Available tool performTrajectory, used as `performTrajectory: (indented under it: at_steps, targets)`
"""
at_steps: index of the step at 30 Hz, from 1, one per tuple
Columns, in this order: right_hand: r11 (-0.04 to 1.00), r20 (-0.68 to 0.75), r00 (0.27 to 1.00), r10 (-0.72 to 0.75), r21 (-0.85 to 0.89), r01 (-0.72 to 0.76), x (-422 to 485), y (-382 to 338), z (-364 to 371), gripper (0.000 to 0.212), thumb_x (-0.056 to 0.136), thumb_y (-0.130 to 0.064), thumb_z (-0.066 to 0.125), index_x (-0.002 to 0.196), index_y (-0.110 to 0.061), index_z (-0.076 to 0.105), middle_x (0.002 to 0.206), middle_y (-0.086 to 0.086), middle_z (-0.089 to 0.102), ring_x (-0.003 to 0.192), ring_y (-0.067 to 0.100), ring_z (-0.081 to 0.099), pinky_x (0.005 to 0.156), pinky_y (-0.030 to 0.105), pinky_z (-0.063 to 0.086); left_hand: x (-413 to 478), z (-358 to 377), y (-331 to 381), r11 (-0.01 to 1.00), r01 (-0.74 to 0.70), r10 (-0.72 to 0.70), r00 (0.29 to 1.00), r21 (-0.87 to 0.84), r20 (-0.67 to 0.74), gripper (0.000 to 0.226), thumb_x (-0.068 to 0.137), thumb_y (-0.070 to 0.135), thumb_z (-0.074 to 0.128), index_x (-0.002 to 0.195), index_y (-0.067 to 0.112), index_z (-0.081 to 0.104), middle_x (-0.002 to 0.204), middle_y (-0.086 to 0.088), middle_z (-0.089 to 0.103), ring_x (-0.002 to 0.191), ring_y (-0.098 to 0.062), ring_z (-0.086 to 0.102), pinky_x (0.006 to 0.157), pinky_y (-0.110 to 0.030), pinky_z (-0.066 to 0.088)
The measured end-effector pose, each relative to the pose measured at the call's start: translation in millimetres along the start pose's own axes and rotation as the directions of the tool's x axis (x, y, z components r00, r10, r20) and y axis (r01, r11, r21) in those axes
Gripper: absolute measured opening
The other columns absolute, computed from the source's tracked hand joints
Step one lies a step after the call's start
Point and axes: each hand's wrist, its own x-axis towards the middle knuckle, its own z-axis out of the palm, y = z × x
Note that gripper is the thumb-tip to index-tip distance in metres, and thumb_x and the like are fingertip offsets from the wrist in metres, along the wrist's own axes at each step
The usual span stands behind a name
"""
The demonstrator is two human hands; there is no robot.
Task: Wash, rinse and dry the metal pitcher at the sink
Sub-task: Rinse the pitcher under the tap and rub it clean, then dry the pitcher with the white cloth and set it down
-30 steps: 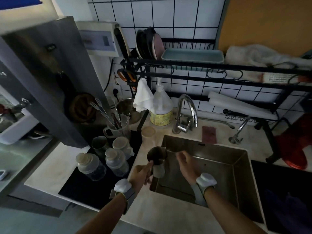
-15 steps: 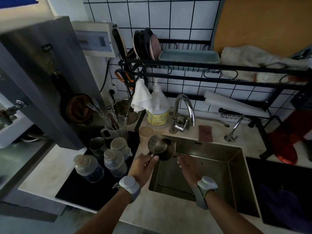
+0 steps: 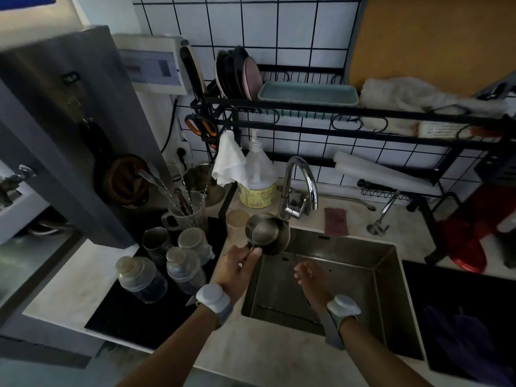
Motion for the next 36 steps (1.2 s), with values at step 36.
performTrajectory:
  at_steps: [36]
  targets:
    - [0.956, 0.020, 0.957, -0.290, -0.049, 0.290, 135, -251, 142, 0.052, 0.082, -0.039, 0.070, 0.123, -0.012, 0.053, 0.108, 0.008, 0.065, 0.106, 0.031, 0.062, 0.076, 0.030, 0.043, 125, -119, -8, -0.035, 0.527, -0.676, 0.613, -0.849, 0.409, 0.046, 0.100, 0.036, 0.042, 0.057, 0.020, 0.037, 0.038, 0.007, 0.029, 0.031, -0.008, 0.027, 0.040, -0.021, 0.023]
